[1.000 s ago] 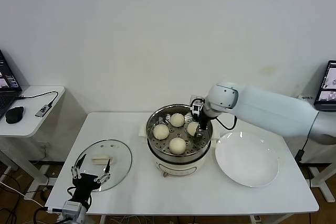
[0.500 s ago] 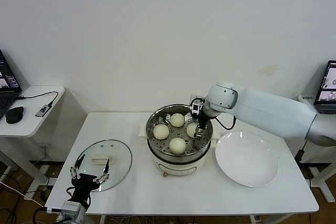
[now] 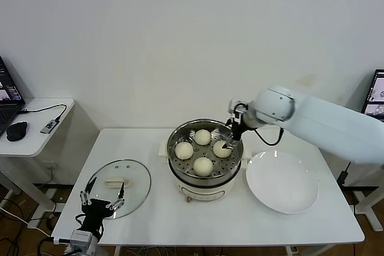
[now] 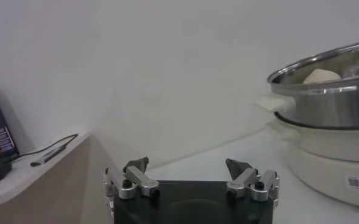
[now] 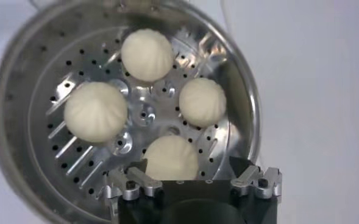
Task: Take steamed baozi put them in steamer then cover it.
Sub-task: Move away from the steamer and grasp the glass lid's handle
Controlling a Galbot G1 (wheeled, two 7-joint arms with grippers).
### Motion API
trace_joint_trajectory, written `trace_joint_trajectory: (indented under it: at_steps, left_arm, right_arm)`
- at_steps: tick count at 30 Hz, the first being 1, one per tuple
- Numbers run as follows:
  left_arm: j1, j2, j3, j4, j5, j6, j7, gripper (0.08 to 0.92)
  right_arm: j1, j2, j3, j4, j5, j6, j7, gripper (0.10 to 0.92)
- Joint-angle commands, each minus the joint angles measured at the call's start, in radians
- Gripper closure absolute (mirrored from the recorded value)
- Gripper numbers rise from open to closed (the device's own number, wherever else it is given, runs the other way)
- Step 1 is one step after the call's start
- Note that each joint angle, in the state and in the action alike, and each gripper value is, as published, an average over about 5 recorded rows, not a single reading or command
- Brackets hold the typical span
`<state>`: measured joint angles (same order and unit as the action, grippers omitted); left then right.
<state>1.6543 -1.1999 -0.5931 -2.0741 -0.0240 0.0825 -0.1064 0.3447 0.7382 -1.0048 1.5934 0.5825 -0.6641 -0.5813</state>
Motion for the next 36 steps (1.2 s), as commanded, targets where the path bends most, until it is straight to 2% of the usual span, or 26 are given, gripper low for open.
trace_joint_trajectory:
  at_steps: [1,5,10,17,23,26,30,36]
  left_arm:
    - [0.0,-0.004,0.003,-0.001,0.005,-0.004,0.0,0.177]
    - [0.003,-0.006,0.008,0.003,0.012,-0.011,0.0,0.177]
    - [0.0,-0.013,0.018,0.01,0.021,-0.02,-0.003,0.177]
    - [-0.008,-0.025,0.029,0.026,0.02,-0.055,-0.009,0.177]
    - [-0.027,-0.043,0.046,0.056,0.087,-0.109,-0.023,0.177]
    - [-0.04,-0.05,0.049,0.094,0.245,-0.155,-0.045,0.177]
    - [-0.059,-0.047,0.018,0.165,0.621,-0.213,-0.064,0.177]
    - [-0.059,0.043,-0.026,0.23,1.019,-0.213,-0.048,0.177]
  right_arm:
    - [-0.598,-0.236,0.584,0.211,0.013,0.319,0.414,0.203]
    - [-0.897,-0.205,0.854,0.22,-0.07,0.474,0.497,0.203]
    - [-1.222,-0.086,1.168,0.241,-0.17,0.572,0.519,0.203]
    - [-1.521,0.202,1.574,0.255,-0.374,0.701,0.415,0.203]
    - [-1.687,0.462,1.805,0.309,-0.465,0.783,0.314,0.203]
    - [-1.736,0.551,1.872,0.343,-0.474,0.789,0.299,0.203]
    - [-1.784,0.629,1.952,0.376,-0.482,0.782,0.327,0.203]
    - [-1.85,0.676,2.05,0.384,-0.483,0.78,0.411,0.203]
